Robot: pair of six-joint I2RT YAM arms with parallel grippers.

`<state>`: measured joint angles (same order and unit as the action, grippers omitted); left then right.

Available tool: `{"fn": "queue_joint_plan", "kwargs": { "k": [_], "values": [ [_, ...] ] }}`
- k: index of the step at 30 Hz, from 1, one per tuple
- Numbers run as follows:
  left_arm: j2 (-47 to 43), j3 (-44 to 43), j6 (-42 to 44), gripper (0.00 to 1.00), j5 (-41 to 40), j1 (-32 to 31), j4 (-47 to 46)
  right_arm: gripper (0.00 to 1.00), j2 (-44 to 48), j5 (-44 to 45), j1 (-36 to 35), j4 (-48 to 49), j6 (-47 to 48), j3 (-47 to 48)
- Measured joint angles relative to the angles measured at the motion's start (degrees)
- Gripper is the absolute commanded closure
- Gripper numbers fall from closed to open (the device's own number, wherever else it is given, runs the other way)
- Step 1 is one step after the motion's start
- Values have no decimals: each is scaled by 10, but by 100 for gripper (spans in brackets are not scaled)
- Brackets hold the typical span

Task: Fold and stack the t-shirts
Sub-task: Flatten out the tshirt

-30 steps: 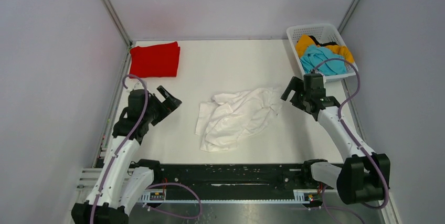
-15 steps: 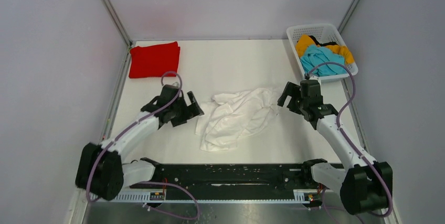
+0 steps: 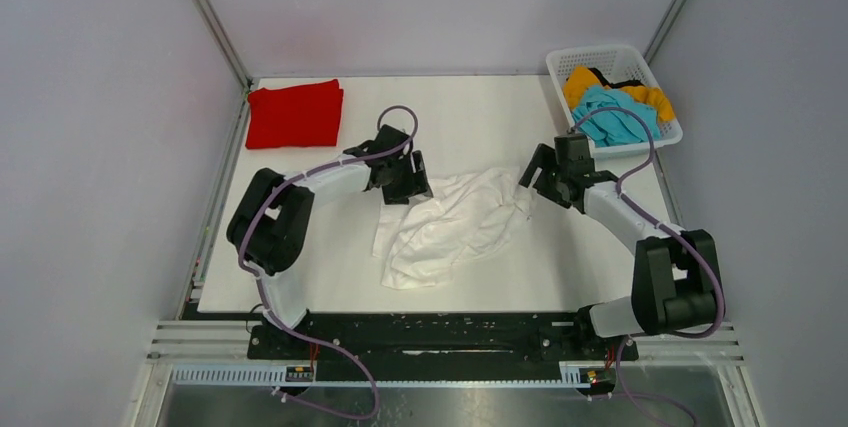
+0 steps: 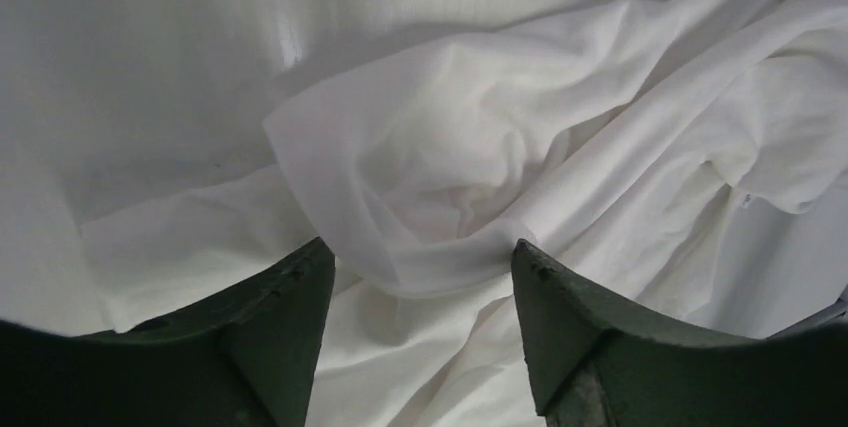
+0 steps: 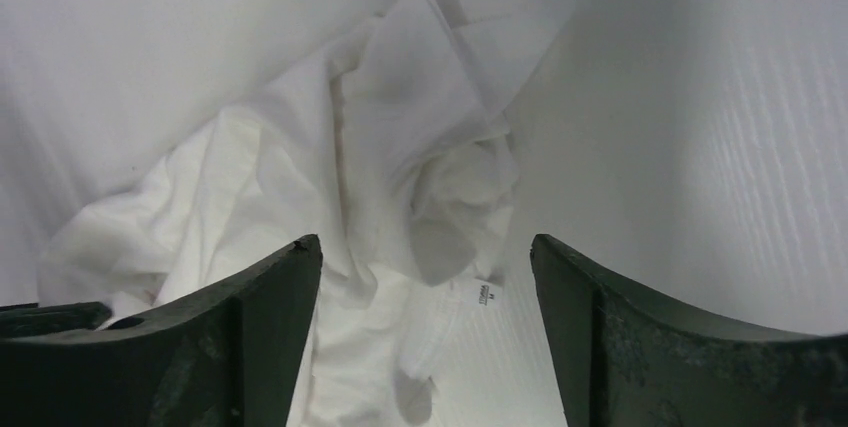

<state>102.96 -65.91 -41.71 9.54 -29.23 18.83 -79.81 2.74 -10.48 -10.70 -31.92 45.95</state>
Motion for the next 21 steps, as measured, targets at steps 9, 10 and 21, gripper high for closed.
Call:
{"fn": "queue_joint_plan", "kwargs": {
  "k": [9,10,21],
  "values": [
    [60,-56,9,100,-12,-12,41,91,-92,-48,-3,38,-24,53],
    [60,-65,10,100,-13,-12,46,98,-100,-51,-3,38,-26,59],
    [-173,-85,56,100,-37,-12,73,100,86,-85,-3,-2,7,82]
  ]
}}
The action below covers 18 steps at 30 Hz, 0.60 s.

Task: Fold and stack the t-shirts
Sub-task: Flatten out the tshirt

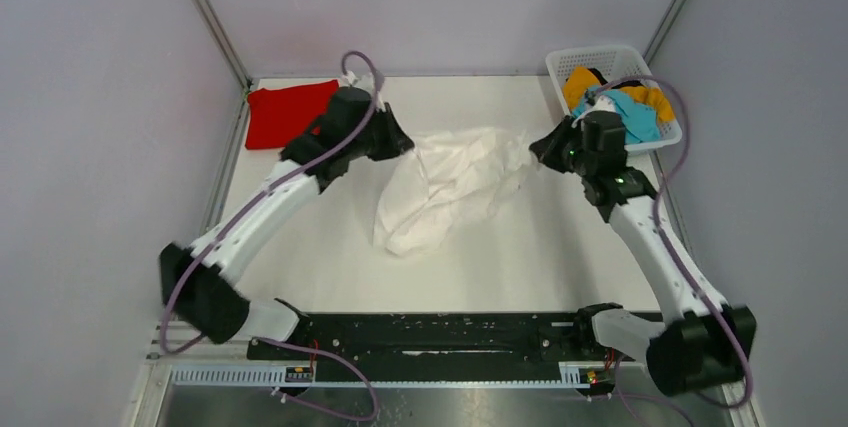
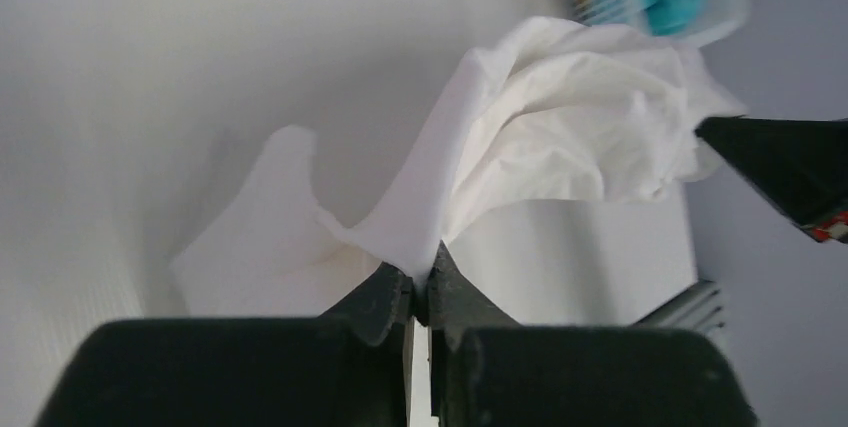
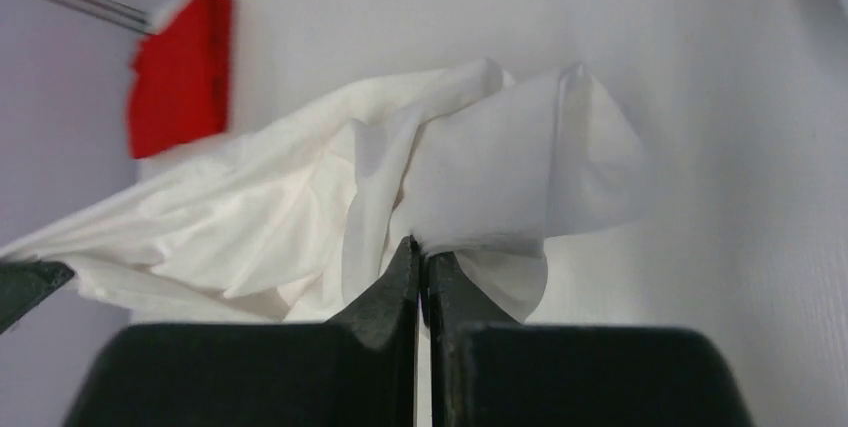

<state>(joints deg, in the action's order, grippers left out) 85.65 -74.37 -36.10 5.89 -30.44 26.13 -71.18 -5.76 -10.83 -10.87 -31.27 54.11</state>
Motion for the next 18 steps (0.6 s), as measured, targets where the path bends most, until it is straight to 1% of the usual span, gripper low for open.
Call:
{"fn": "queue_joint_plan", "kwargs": {
  "k": [3,7,8,9,12,15,18],
  "values": [
    [-125,-14,18,100,-4,0,-2,100,117,-28,0,-19,16,35],
    [-270,-39,38,100,-4,0,-8,100,243,-76,0,-33,34,93],
    [-283,-41,41,100,-2,0,-9,100,269,-93,-1,-37,37,107],
    [-321,-47,47,100,5,0,-14,100,286,-108,-1,-39,39,115],
    [-391,-48,53,100,31,0,-19,100,350,-164,-1,-39,41,142],
    [-445,-45,56,100,54,0,-22,100,391,-210,-1,-39,41,154],
    [-475,-34,58,100,68,0,-24,100,414,-239,-1,-40,40,154]
  ]
}}
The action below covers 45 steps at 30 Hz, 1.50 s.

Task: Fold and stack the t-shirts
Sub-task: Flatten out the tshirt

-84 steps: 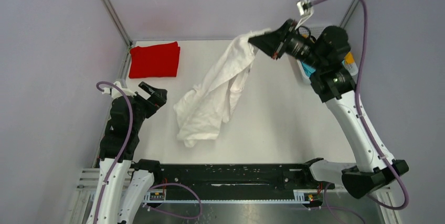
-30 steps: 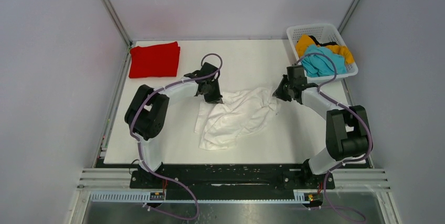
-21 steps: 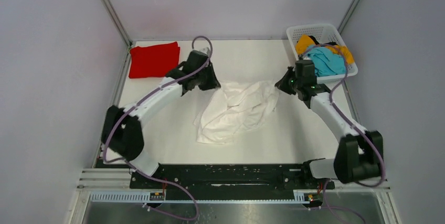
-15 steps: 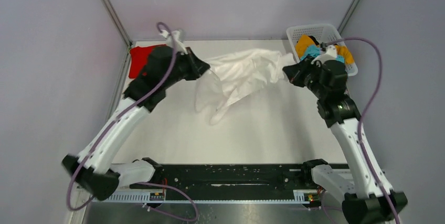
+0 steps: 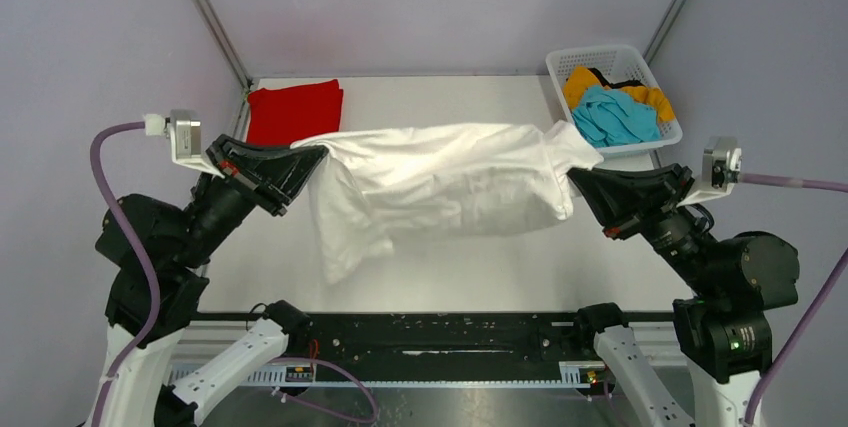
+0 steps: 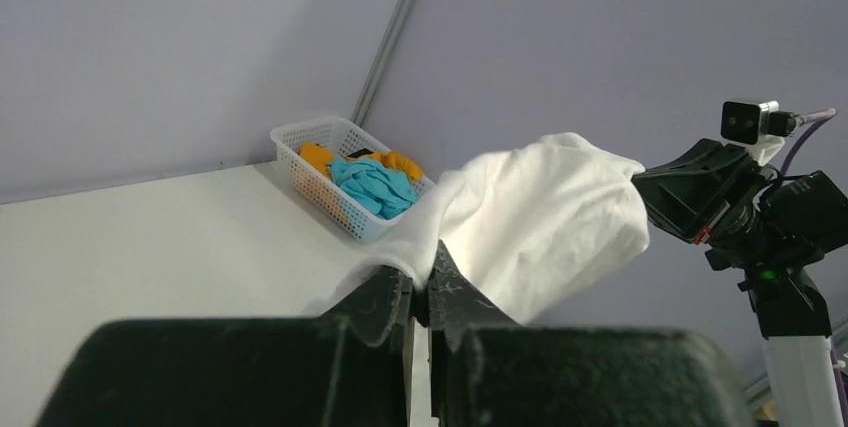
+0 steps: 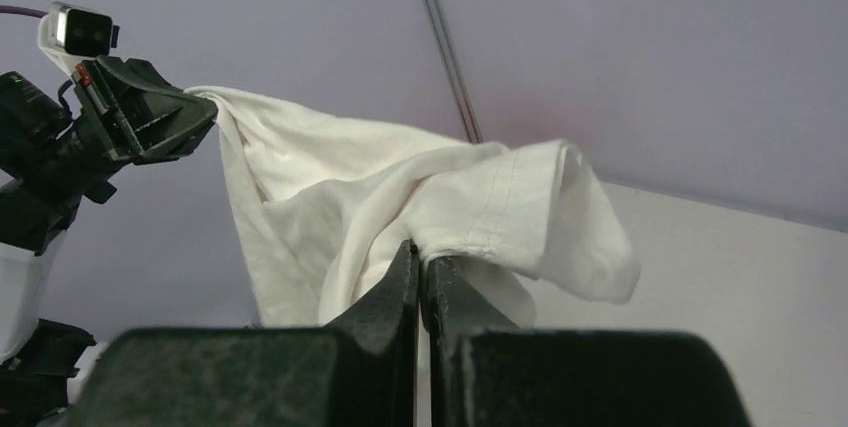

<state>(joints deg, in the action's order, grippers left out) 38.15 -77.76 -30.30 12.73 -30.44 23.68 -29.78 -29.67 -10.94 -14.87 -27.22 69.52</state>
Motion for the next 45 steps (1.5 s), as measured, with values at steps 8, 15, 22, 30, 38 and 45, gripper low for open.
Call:
{"fn": "queue_joint_plan", "kwargs": {
  "k": [8,15,22,30,38,45],
  "values": [
    [23,40,12,99,-65,0,4,100,16,34,-1,-12,3,-60],
    [299,55,32,37,-240,38,-18,36,-40,161,-2,-5,-12,-323],
    [667,-88,33,1,-240,108,50,1,-202,244,-2,-55,-43,-448],
    [482,45,12,1,-179,68,46,0,-151,305,-2,-40,-45,-400],
    [240,332,-70,1,-118,-17,-2,1,-161,280,-2,0,-45,-402],
    [249,476,-136,1,-73,-49,-15,1,-287,199,-4,81,-33,-386]
  ]
}}
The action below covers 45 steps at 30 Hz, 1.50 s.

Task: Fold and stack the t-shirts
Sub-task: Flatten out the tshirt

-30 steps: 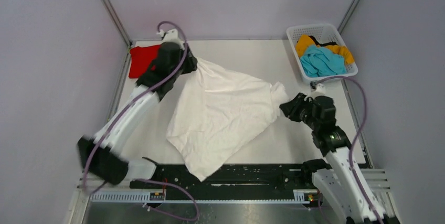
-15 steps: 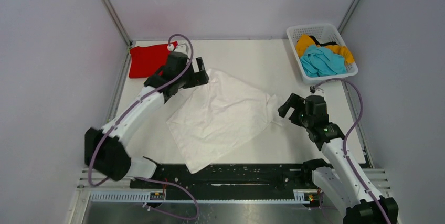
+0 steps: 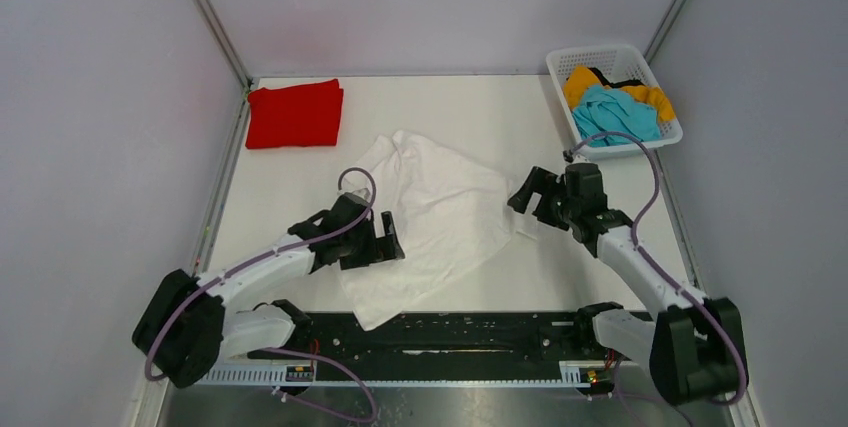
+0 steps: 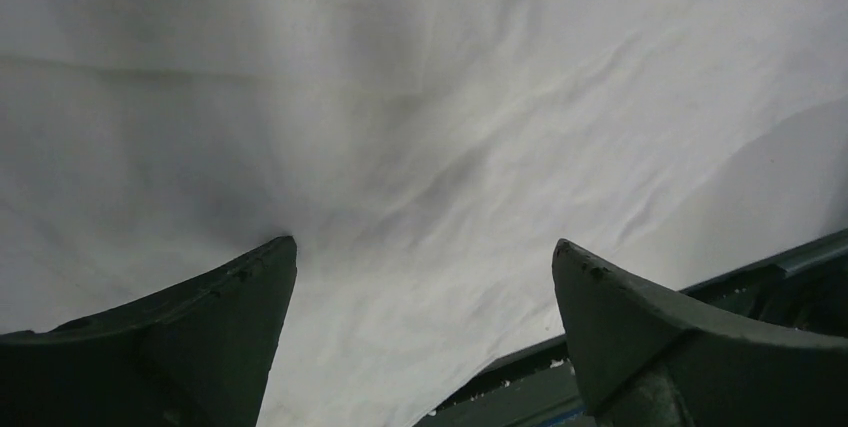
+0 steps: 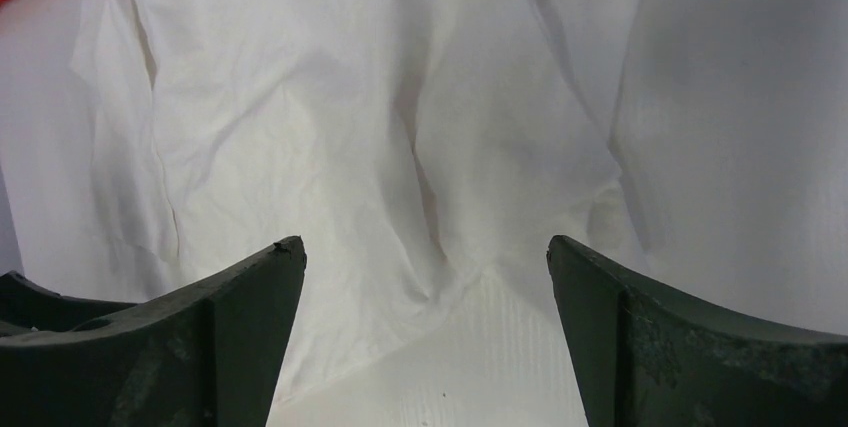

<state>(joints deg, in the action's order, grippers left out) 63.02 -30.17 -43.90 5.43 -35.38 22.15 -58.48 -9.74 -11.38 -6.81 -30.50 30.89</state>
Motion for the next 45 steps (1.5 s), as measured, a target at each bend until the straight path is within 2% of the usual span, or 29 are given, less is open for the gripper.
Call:
{"fn": "queue_joint_plan", "kwargs": {
  "k": [5,9,15,18,21,23,30,33,35,38,45],
  "values": [
    [92,-32,-7,1,-27,4,-29,0,-132,-14,-39,35,7,41],
    [213,-132,8,1,-45,27,-34,1,-203,-13,-94,49,6,56],
    [367,-292,37,1,-36,96,-46,1,-215,15,-183,50,-2,56],
    [399,-332,47,1,-29,123,-50,0,-209,40,-240,42,-2,55],
    [384,-332,53,1,-30,134,-40,1,-184,60,-271,24,1,52],
    [339,-310,56,1,-37,133,-33,1,-142,85,-276,7,6,48],
    [40,-160,40,1,-113,130,30,1,56,217,-275,-31,9,33],
    [-30,-98,19,1,-141,140,74,0,109,270,-274,-55,-3,10],
    [-49,-57,3,2,-153,152,103,1,128,292,-273,-71,-14,-14],
    [-52,-14,-16,10,-162,170,127,1,138,305,-272,-96,-27,-49],
    [-5,15,-26,22,-158,213,94,1,140,307,-272,-118,-35,-67]
  ]
}}
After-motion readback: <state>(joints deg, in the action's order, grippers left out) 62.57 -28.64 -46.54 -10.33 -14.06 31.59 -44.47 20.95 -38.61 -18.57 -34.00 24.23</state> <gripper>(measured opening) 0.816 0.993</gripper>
